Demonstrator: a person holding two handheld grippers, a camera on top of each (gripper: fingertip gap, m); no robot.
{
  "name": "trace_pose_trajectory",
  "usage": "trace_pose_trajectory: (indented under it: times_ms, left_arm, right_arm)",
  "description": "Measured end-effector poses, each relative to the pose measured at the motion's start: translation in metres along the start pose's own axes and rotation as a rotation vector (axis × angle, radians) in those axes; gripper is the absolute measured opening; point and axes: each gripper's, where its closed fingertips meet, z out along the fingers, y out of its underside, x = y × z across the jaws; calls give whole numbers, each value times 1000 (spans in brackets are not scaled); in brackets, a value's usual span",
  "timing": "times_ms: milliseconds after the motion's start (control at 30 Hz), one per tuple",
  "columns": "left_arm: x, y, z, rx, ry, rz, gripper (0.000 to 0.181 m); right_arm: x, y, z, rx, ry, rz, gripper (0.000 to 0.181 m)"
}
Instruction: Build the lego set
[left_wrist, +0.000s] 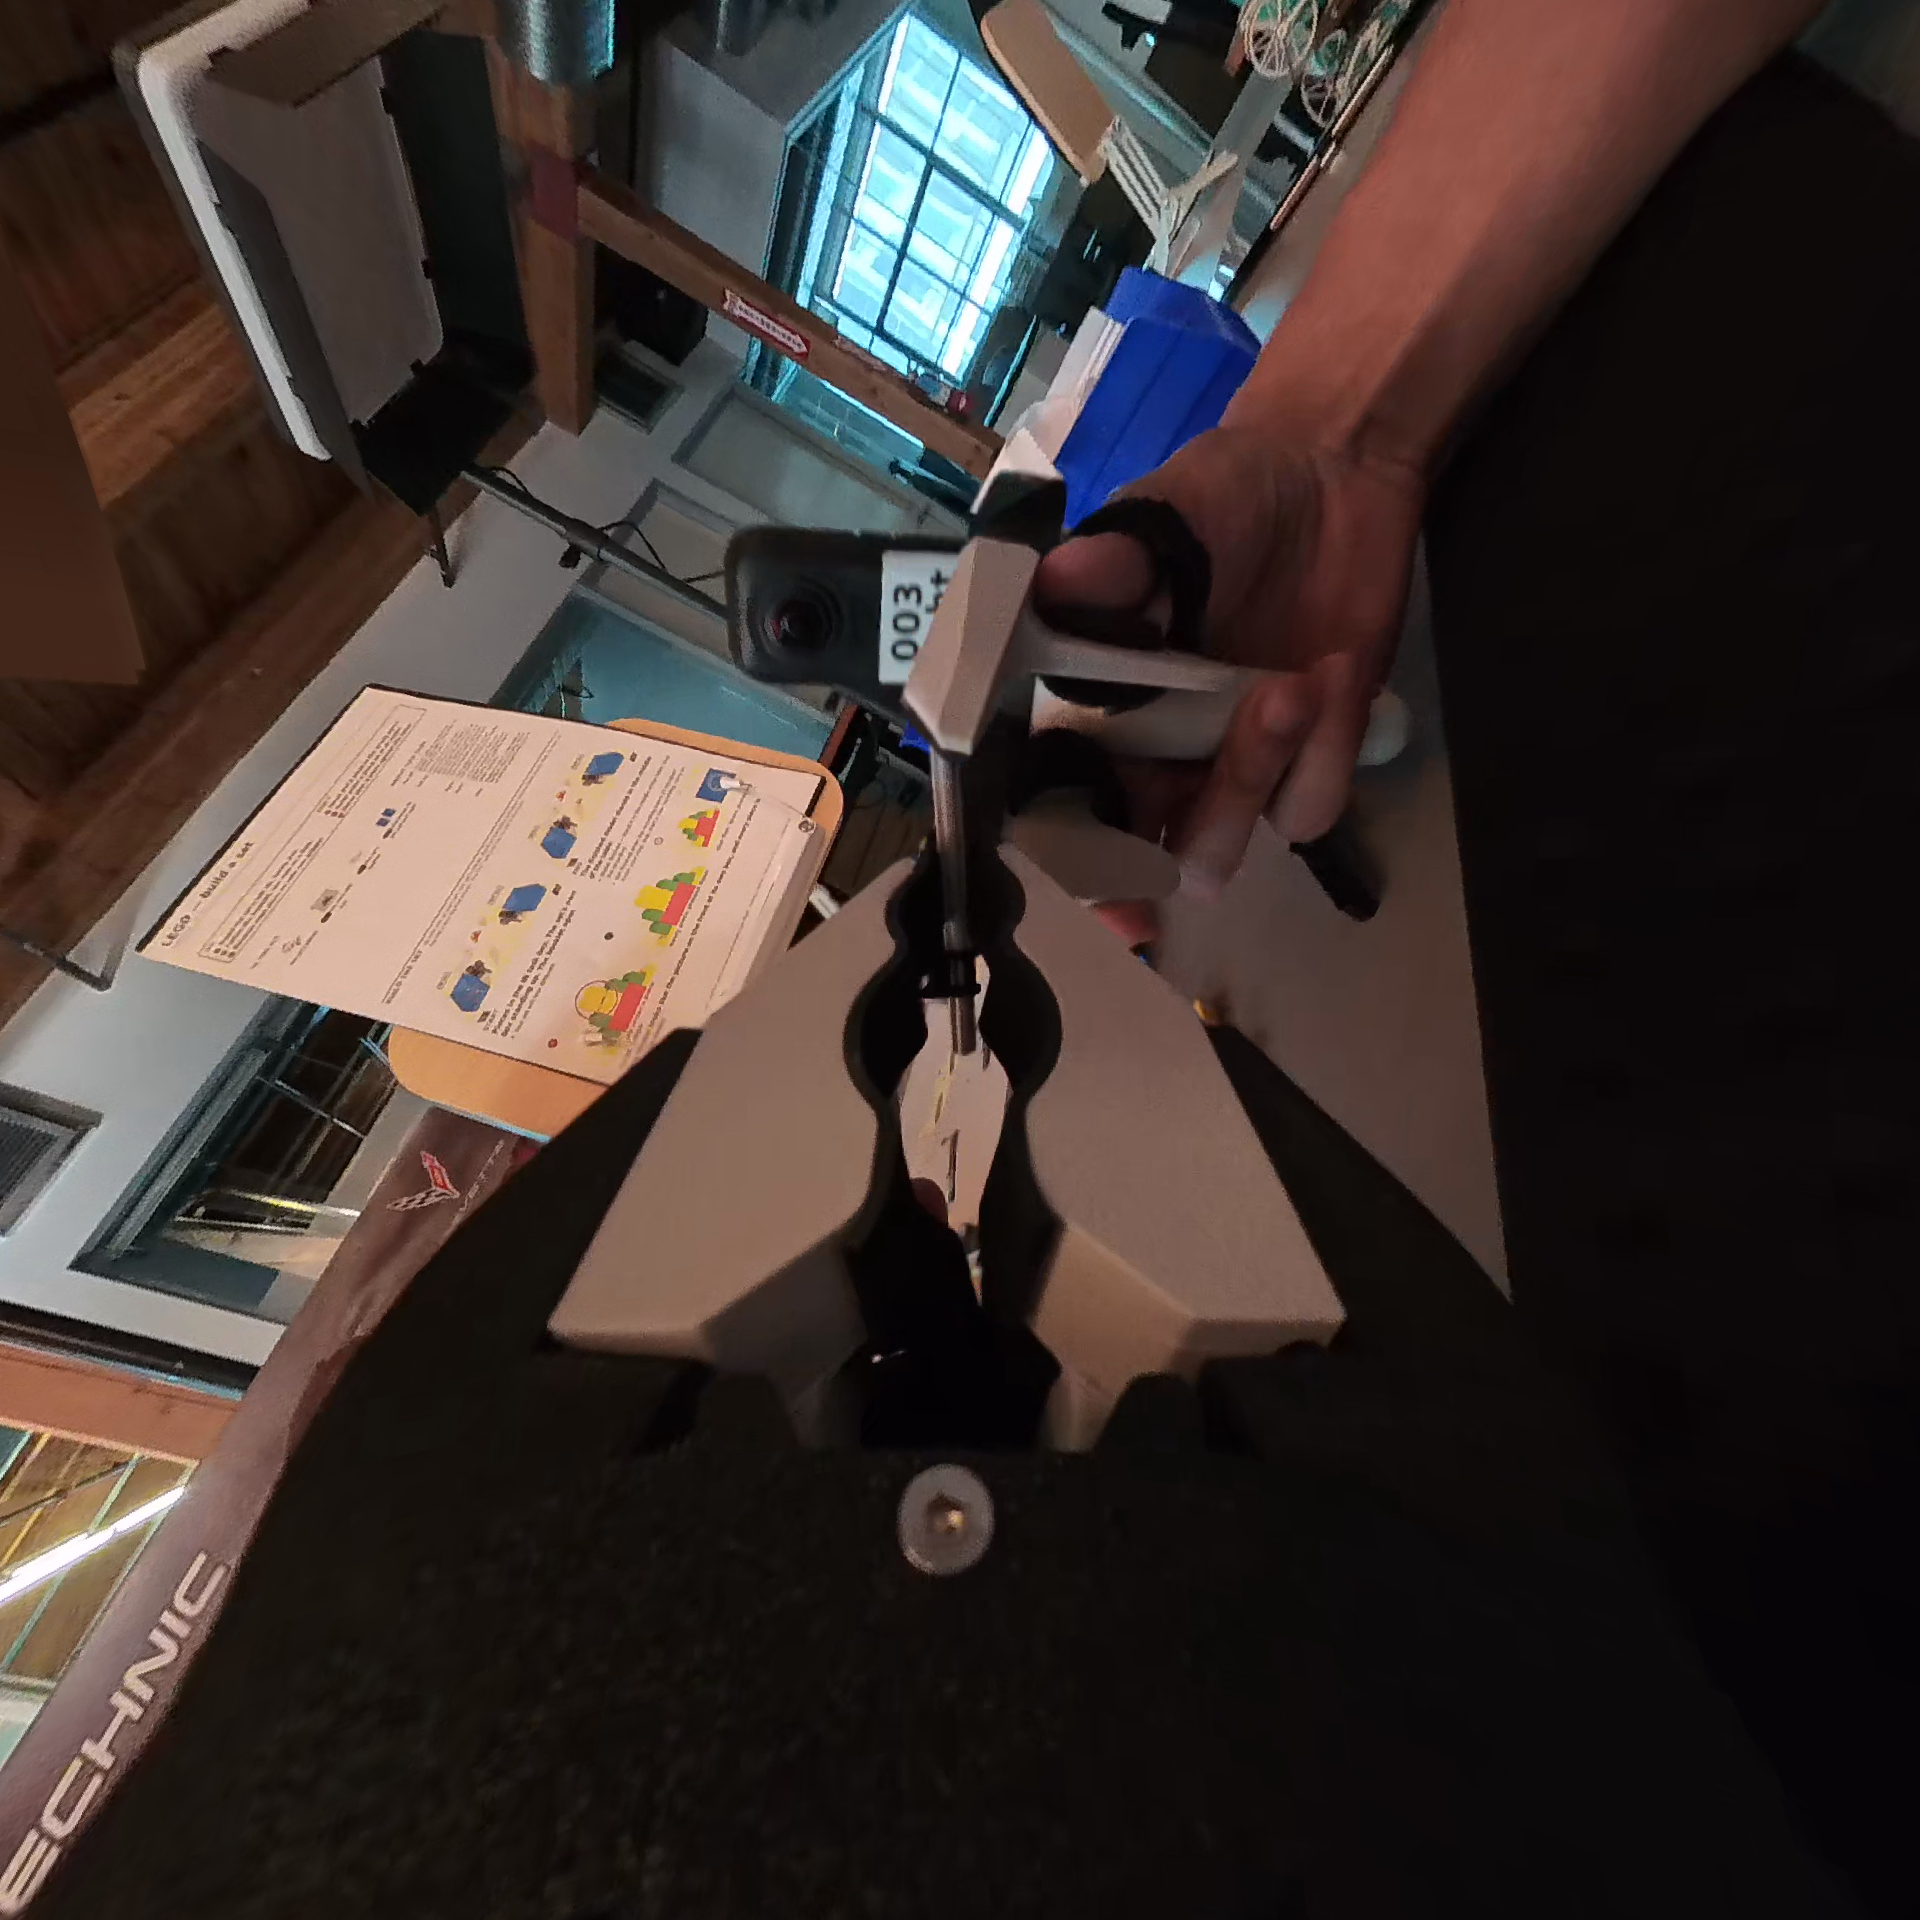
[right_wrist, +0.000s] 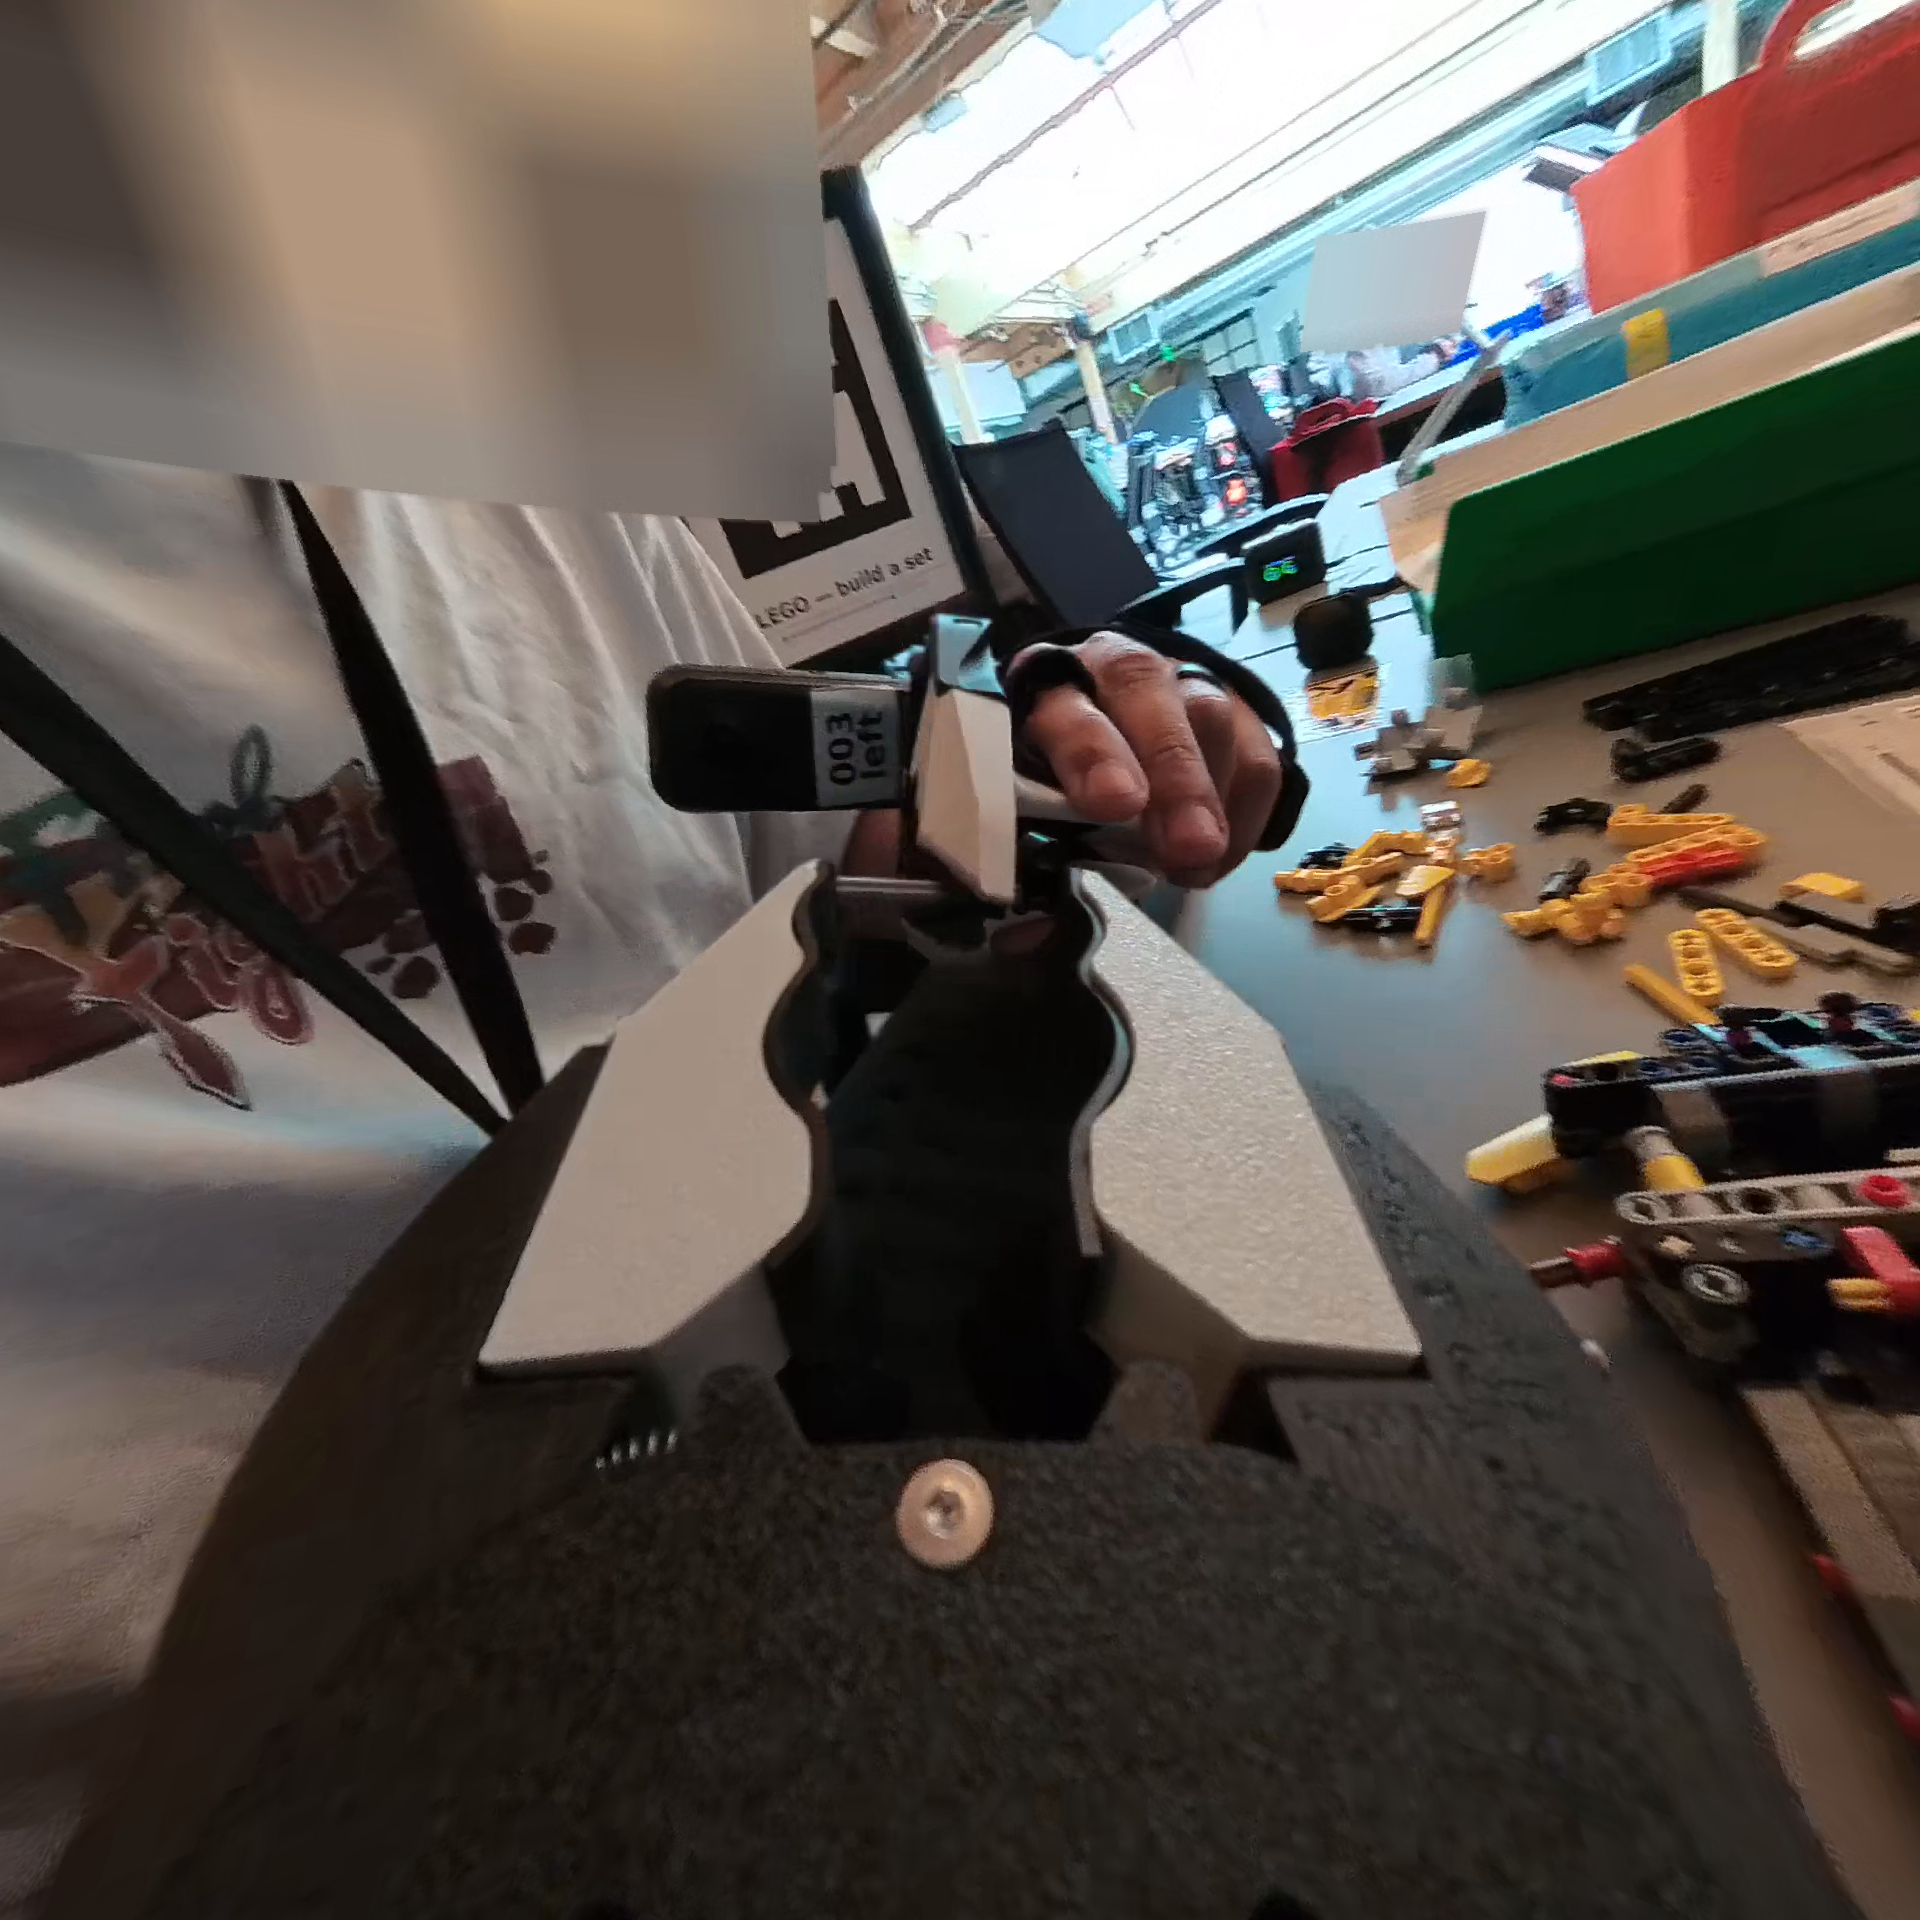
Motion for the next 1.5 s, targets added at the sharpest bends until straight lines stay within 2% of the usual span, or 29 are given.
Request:
trace_pose_trajectory:
  times_ms: [233,267,300,400,500,567,667,800,833,900,967,1000,1067,1100,1167,1233,1333,1433,1500]
  left_arm:
    - [1,6,3,-37,-6,24,2]
    - [1,4,4,-26,1,27,2]
    - [0,8,4,-51,-15,24,5]
    - [-4,-1,2,-12,-40,57,4]
    - [-3,2,2,-30,-31,67,4]
    - [-1,-3,2,-4,-17,64,4]
    - [-4,-9,-1,23,-45,100,3]
    - [-10,-3,-4,-5,-67,97,3]
    - [-9,-4,-6,-1,-69,110,3]
    - [-4,-8,-6,13,-61,154,3]
    - [1,-13,-5,25,-59,203,3]
    - [2,-16,-5,35,-62,214,3]
    - [0,-23,-6,57,-88,232,3]
    - [0,-23,-6,58,-90,238,3]
    - [2,-23,-7,60,-95,286,3]
    - [5,-26,-7,67,-91,303,3]
    - [5,-29,-8,73,-97,331,3]
    - [7,-37,-11,85,-102,407,3]
    - [11,-42,-11,90,-82,473,3]
  right_arm:
    - [6,1,-2,-21,67,-89,40]
    - [12,0,-4,-25,106,-92,10]
    - [13,0,-5,-24,97,-64,9]
    - [3,-5,-1,34,71,-100,9]
    - [6,-3,-3,-11,84,-98,11]
    - [8,-1,-4,-31,91,-68,23]
    - [1,-3,-6,-65,-1,-9,33]
    - [8,-13,-13,-145,-11,-26,34]
    - [5,-21,-14,-115,-41,-26,34]
    - [10,-35,-17,-32,-91,69,40]
    - [21,-23,-14,-87,-162,267,46]
    - [27,-14,-11,-134,-188,370,46]
    - [17,-3,-5,-178,-334,506,43]
    - [11,4,0,-214,-372,535,31]
    - [0,23,7,-329,-400,536,26]
    - [-4,26,14,-349,-393,517,21]
    - [-2,23,12,-367,-361,502,21]
    - [11,-2,3,-283,-271,471,23]
    - [1,-6,2,-311,-268,434,25]
